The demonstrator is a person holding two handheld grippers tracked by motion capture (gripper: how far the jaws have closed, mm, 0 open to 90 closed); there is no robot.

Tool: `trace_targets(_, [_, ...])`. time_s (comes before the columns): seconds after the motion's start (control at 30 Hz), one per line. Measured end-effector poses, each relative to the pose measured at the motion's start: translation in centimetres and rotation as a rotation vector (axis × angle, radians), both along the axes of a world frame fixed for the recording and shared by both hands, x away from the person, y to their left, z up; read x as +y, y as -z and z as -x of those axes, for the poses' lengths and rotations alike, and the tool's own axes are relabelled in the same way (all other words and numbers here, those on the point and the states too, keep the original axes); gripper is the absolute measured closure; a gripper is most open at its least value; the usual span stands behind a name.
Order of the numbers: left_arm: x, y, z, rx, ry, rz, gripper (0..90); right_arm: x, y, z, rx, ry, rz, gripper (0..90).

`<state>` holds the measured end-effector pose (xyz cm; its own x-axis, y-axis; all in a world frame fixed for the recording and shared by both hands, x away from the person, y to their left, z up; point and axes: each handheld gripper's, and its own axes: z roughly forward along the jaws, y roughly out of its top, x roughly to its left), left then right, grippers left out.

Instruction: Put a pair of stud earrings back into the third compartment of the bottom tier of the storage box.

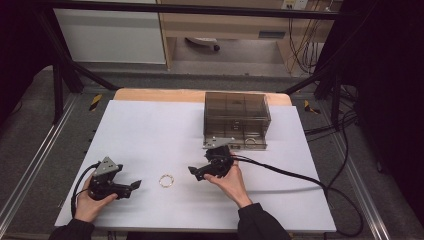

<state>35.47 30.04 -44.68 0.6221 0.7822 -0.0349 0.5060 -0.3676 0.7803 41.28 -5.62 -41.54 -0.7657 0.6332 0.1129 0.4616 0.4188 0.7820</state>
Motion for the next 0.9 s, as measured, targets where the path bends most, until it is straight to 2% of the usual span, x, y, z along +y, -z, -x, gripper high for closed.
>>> trace_targets(0.2, [0.0,0.0,0.0,0.0,0.0,-0.003,5.3,2.2,0.6,0.0,0.018,-0.034,0.0,2.7])
trace_targets(0.4, [-0.1,0.0,0.0,0.001,0.001,-0.004,5.3,4.0,1.4,-0.1,0.03,-0.043,0.024,4.9])
trace_targets(0.47, [-0.1,0.0,0.0,0.001,-0.001,-0.002,5.2,4.5,1.7,-0.2,0.034,-0.05,0.032,7.3])
trace_targets(0.53, [-0.1,0.0,0.0,0.0,0.001,-0.004,5.2,4.9,1.9,-0.2,0.043,-0.059,0.02,9.8])
trace_targets(0.9, [-0.1,0.0,0.0,0.0,0.001,-0.004,5.3,7.2,2.3,0.0,0.052,-0.119,0.052,24.4])
